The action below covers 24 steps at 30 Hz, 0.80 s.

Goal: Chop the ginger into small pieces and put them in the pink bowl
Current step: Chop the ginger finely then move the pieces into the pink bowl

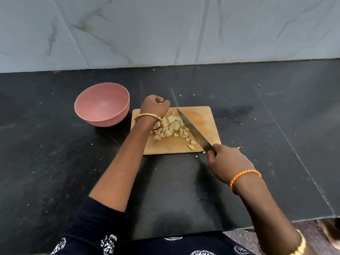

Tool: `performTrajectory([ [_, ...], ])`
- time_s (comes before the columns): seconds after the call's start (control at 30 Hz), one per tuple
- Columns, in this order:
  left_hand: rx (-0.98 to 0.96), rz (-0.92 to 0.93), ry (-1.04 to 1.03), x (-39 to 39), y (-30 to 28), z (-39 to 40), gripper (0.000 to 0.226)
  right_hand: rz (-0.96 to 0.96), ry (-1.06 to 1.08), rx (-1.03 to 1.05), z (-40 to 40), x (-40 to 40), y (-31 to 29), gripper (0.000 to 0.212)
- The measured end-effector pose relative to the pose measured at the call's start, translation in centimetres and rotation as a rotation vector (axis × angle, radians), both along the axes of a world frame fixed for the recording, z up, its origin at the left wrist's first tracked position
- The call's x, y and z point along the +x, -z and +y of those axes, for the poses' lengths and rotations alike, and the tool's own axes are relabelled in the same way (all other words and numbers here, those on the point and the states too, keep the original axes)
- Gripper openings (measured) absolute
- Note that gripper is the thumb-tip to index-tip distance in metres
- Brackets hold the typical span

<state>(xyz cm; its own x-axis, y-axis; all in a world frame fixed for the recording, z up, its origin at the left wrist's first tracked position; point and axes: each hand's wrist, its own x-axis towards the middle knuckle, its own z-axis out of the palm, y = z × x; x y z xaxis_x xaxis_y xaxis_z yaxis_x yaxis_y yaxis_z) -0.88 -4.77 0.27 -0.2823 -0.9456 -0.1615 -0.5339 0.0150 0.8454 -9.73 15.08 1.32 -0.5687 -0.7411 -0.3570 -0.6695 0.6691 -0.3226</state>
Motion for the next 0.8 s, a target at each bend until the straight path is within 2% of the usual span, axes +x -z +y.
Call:
performTrajectory([
  [0.07, 0.024, 0.042, 0.012, 0.3, -0.3, 0.2, 0.005, 0.005, -0.016, -0.018, 0.0, 0.1, 0.0, 0.021],
  [0.17, 0.064, 0.091, 0.077, 0.4, 0.1, 0.4, 0.026, 0.035, 0.031, -0.068, 0.4, -0.2, 0.2, 0.024],
  [0.3, -0.015, 0.104, 0.210, -1.0, 0.9, 1.3, 0.022, 0.009, 0.171, -0.191, 1.4, -1.0, 1.2, 0.024],
  [0.47, -0.161, -0.011, 0.327, -4.5, 1.8, 3.1, 0.015, -0.133, 0.292, -0.276, 1.5, -1.5, 2.4, 0.031],
  [0.63, -0.210, -0.161, 0.237, -6.1, 2.8, 3.3, 0.019, -0.192, 0.334, -0.257, 1.0, -2.1, 2.9, 0.029],
  [0.8, -0.376, -0.296, 0.225, -5.5, 2.9, 3.5, 0.015, -0.186, 0.310, -0.242, 0.6, -2.2, 3.0, 0.028],
])
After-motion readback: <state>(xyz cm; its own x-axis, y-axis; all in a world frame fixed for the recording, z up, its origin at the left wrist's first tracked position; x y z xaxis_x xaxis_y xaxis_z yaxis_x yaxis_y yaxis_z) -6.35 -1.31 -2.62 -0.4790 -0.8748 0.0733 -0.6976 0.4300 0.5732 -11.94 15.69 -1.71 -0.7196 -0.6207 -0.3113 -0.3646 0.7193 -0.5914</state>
